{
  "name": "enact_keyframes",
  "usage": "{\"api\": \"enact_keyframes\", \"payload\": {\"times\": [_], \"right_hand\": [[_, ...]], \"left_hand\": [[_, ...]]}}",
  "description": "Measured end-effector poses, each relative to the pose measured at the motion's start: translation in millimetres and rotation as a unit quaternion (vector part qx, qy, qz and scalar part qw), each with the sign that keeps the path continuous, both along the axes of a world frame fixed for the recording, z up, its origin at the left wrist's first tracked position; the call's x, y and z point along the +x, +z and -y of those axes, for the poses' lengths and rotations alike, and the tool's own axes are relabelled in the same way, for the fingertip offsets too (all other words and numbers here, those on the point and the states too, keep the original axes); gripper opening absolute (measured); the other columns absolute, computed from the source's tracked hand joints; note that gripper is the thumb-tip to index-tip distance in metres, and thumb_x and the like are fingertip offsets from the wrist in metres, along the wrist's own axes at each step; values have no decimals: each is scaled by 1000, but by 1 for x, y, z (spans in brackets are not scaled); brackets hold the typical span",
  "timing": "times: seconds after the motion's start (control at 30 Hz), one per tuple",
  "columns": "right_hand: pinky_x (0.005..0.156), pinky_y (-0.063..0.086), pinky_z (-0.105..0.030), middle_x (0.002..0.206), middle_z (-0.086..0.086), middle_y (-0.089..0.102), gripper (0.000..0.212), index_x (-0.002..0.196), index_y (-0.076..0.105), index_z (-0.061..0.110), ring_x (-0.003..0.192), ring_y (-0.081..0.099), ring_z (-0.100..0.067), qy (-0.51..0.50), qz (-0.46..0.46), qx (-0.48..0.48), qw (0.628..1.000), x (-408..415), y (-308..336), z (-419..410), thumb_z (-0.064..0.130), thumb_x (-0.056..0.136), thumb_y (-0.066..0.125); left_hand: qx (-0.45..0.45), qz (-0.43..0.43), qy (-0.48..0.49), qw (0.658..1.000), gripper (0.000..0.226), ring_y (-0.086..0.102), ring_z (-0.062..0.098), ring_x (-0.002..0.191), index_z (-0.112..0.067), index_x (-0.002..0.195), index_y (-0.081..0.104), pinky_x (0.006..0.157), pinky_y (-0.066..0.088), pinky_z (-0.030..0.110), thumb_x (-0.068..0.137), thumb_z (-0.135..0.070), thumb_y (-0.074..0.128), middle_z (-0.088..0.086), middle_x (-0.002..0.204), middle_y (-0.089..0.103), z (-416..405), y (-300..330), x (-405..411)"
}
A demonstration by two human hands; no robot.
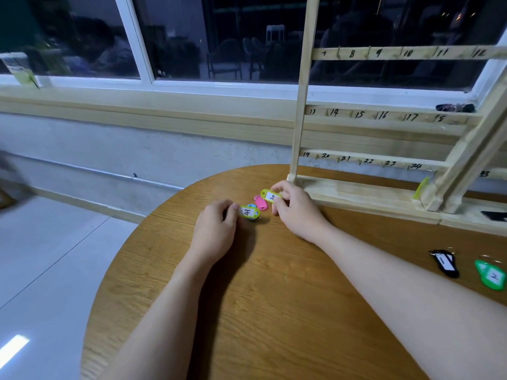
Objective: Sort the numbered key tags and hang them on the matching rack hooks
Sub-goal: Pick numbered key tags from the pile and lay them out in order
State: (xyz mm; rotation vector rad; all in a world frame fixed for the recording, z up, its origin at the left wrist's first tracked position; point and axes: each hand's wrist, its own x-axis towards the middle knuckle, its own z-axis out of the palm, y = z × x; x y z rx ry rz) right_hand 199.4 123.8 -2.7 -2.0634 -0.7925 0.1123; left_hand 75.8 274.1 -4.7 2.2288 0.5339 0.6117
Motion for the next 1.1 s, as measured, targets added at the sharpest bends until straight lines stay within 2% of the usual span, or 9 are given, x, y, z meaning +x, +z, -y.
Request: {"api": "enact_keyframes", "payload": {"times": [0.1, 0.2, 0.37, 0.47, 0.63, 0.77, 0.9, 1.03, 1.1], "right_hand": [[47, 33, -21, 65, 6, 58, 10, 100, 52, 18, 46, 40, -6, -9, -7, 9, 1000, -6, 8, 22, 9, 99, 49], [47, 31, -28, 50, 13, 52, 17, 92, 59, 17, 44, 36, -10, -20, -57, 26, 998, -15, 14, 50, 3, 96, 50], [51, 32, -32, 58, -8, 49, 30, 92, 70, 24, 57, 43, -27, -20, -78, 46, 996, -46, 41, 117, 5, 100, 48], [60, 42, -34, 57, -1, 56, 28, 99, 68, 29, 58, 52, -24, -20, -50, 30, 998, -77, 60, 173, 11, 104, 48], [62, 50, -21, 75, -24, 62, 13, 107, 65, 16, 62, 63, -12, -67, -52, 67, 994, -143, 76, 268, 6, 100, 59], [62, 50, -22, 66, -1, 66, 11, 95, 66, 18, 61, 67, -14, -125, -60, 88, 986, -191, 75, 332, 7, 97, 65], [59, 46, -15, 69, 1, 68, 14, 94, 67, 16, 60, 68, -14, -159, -54, 114, 979, -232, 67, 373, 3, 97, 64], [61, 51, -23, 77, 3, 71, 17, 93, 70, 20, 64, 69, -14, -170, -37, 128, 976, -265, 56, 395, 4, 96, 65], [66, 54, -28, 79, 5, 71, 18, 94, 71, 23, 68, 69, -13, -173, -37, 121, 977, -277, 51, 400, 6, 96, 65]], "left_hand": [[-14, 9, -24, 1000, 32, 50, 2, 59, -20, 71, 62, 83, 38, 43, 100, -19, 49, -22, 59, 58, 9, 10, -4], [-11, 17, -68, 997, 29, 52, 5, 63, -21, 75, 61, 90, 42, 48, 101, -21, 47, -21, 65, 61, 22, 16, -14], [-43, 39, -137, 989, 24, 46, 21, 72, -28, 72, 47, 84, 37, 48, 91, -25, 34, -13, 66, 53, 59, 14, -33], [-12, 39, -203, 978, 24, 40, 19, 70, -22, 72, 44, 75, 32, 41, 93, -24, 34, -13, 66, 47, 95, 32, -43], [-21, -25, -326, 945, 34, 39, 16, 76, -21, 81, 45, 85, 30, 34, 109, -36, 33, -9, 73, 44, 189, 59, -80], [57, -60, -420, 904, 32, 45, 24, 73, -17, 82, 46, 76, 31, 33, 107, -36, 40, 3, 72, 48, 250, 69, -117], [104, -82, -454, 881, 27, 51, 23, 83, -17, 89, 57, 96, 21, 5, 105, -35, 46, 6, 80, 58, 286, 75, -151], [171, -127, -492, 844, 24, 49, 5, 86, -22, 90, 56, 106, 25, 40, 106, -36, 45, -8, 83, 54, 304, 65, -170], [206, -149, -499, 829, 23, 47, 5, 90, -24, 90, 54, 105, 27, 43, 106, -36, 42, -10, 85, 53, 310, 60, -177]]}}
